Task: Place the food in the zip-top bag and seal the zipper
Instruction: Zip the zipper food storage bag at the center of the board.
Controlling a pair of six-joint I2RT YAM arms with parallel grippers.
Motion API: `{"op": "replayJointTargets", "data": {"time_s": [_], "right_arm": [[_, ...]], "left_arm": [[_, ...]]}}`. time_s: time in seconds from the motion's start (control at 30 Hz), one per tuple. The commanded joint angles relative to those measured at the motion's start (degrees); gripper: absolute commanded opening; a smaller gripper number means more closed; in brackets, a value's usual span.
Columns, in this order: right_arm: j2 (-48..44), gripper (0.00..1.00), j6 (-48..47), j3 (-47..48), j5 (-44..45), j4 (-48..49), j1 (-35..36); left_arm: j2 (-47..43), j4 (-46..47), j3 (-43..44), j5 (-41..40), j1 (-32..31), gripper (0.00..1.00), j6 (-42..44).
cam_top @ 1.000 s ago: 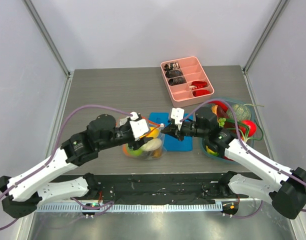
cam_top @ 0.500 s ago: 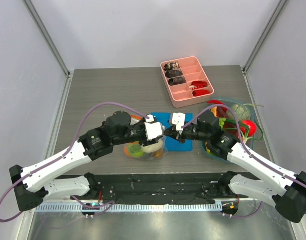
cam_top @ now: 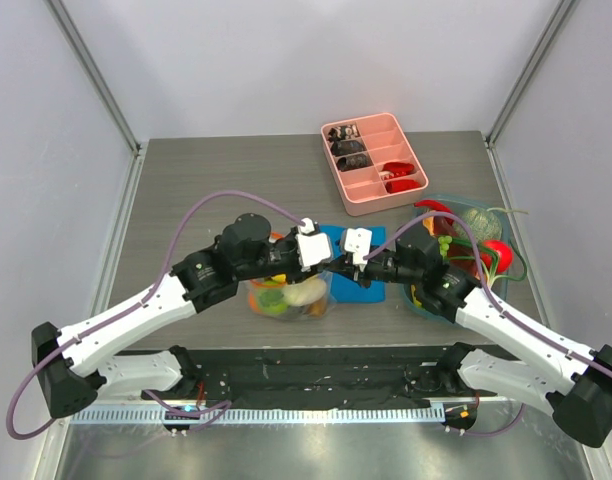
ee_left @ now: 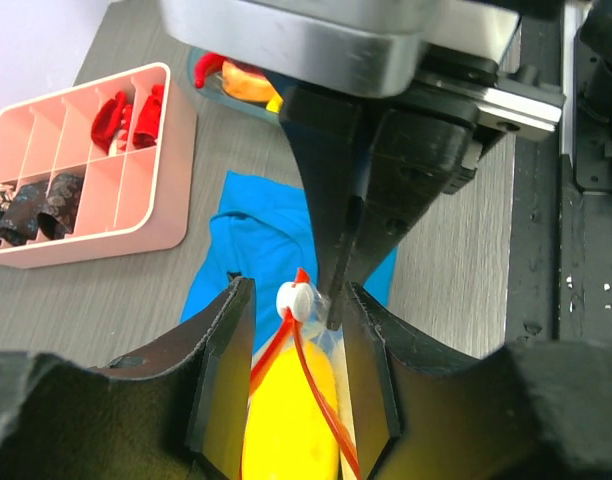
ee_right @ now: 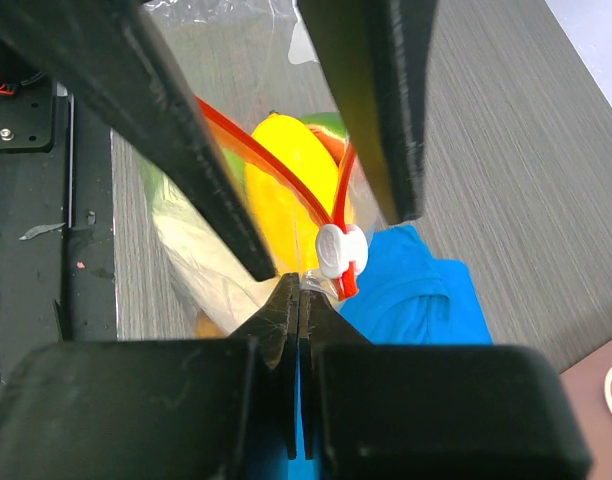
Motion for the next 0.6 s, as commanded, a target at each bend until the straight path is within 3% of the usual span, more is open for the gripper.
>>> {"op": "replayJointTargets", "data": {"time_s": [0.0,0.33,0.57], "right_arm": [[-1.68,0.01,-0.77,-0.04,0.15,3.81,0.56],[-2.03,0.01,-0.86,-0.13,0.59,4.07,0.56],[-2.73,0.01,-1.04,-0.56,1.03,3.10,0.48]], "left_arm": [[-0.38,5.56,-0.42,2.47,0.88,0.43,-1.79],[3.75,0.74,2.56,11.16,4.57,0.38,-1.87],[3.40,0.12,3.36,14.77,7.30,0.15,-2.75]]}}
